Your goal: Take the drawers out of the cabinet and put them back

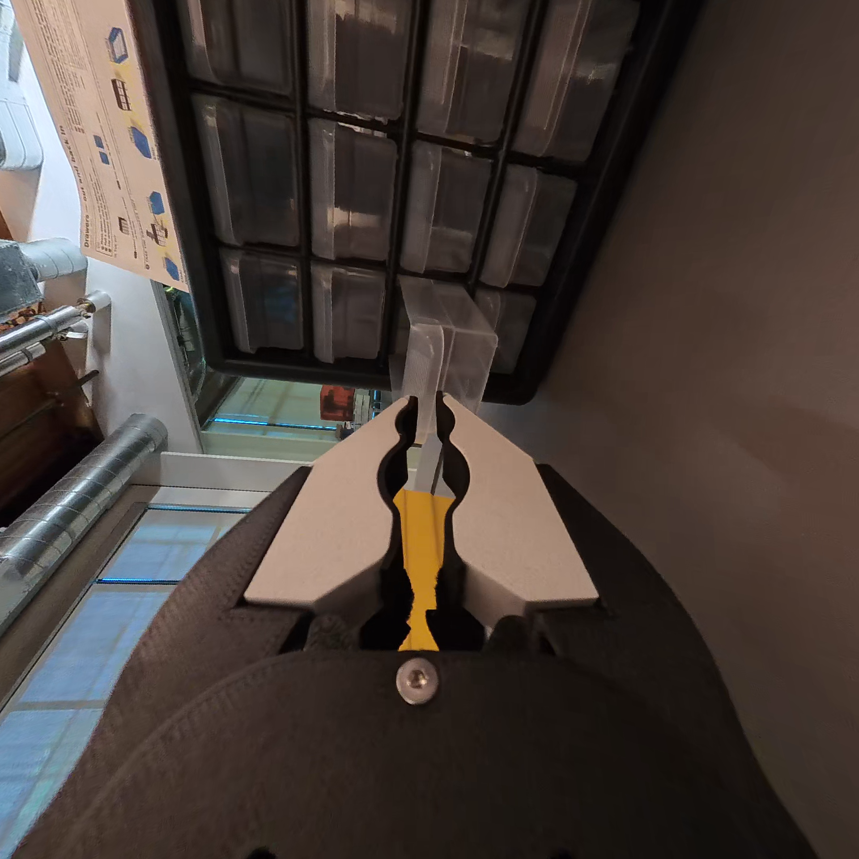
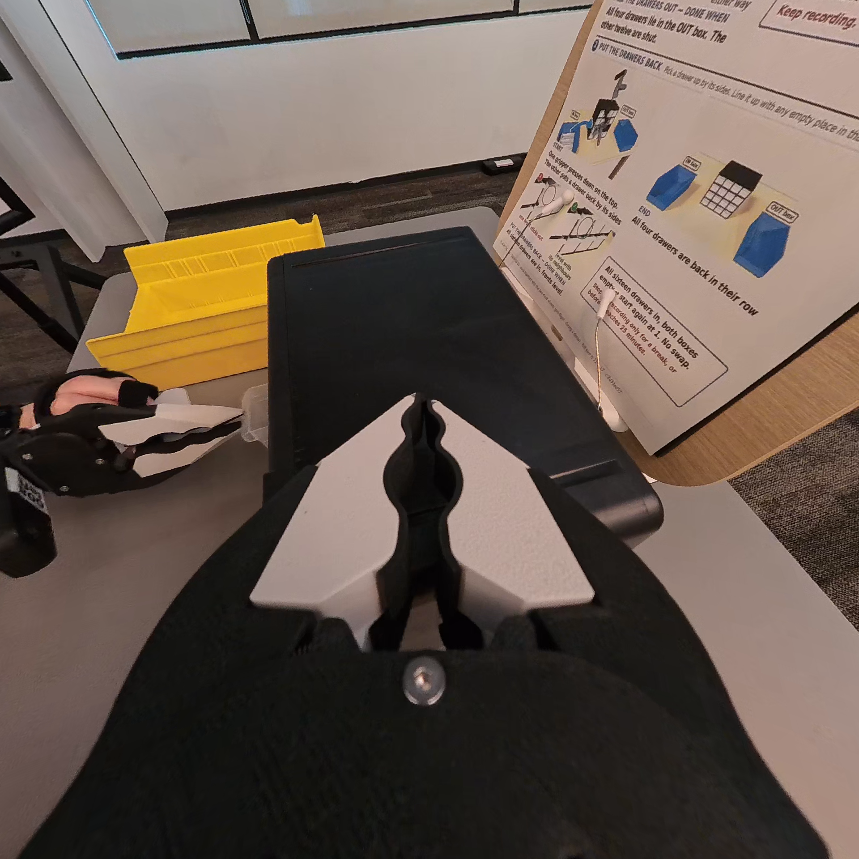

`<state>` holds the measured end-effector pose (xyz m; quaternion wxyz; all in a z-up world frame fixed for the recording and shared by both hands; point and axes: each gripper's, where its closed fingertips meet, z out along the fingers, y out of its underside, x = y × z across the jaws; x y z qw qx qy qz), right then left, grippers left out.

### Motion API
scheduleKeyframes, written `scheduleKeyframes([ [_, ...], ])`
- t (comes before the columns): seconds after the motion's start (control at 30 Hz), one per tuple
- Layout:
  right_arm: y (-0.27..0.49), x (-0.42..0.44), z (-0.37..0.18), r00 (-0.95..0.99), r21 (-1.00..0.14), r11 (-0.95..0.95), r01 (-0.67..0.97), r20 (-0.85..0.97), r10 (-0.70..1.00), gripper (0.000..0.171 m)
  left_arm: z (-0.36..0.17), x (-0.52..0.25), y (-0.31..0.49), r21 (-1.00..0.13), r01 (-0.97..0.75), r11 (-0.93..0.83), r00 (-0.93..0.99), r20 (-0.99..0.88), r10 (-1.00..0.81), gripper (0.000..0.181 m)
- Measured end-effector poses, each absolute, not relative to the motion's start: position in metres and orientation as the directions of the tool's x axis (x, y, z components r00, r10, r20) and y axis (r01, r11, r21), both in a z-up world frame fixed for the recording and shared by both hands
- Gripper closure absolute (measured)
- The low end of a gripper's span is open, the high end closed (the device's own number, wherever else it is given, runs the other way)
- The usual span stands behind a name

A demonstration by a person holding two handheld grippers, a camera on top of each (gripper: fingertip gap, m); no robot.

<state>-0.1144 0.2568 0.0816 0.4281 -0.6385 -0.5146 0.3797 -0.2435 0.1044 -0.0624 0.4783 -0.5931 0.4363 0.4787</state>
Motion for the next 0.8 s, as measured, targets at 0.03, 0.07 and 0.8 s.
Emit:
scheduleKeyframes([
  [0.03,0.257,-0.114,0.082,0.182,-0.938,-0.104,0.331,-0.045,0.982,0.171,-0.062,-0.245,0.107,-0.147,-0.975,-0.167,0.159,-0.985,-0.061,0.175],
  [0.07,0.257,-0.114,0.082,0.181,-0.938,-0.104,0.331,-0.045,0.982,0.171,-0.062,-0.246,0.11,-0.144,-0.974,-0.174,0.157,-0.986,-0.062,0.175],
  [0.8,0.259,-0.114,0.08,0.223,-0.927,-0.084,0.365,0.0,0.975,0.171,-0.037,-0.251,0.139,-0.534,-0.832,-0.147,0.54,-0.842,0.004,0.155],
])
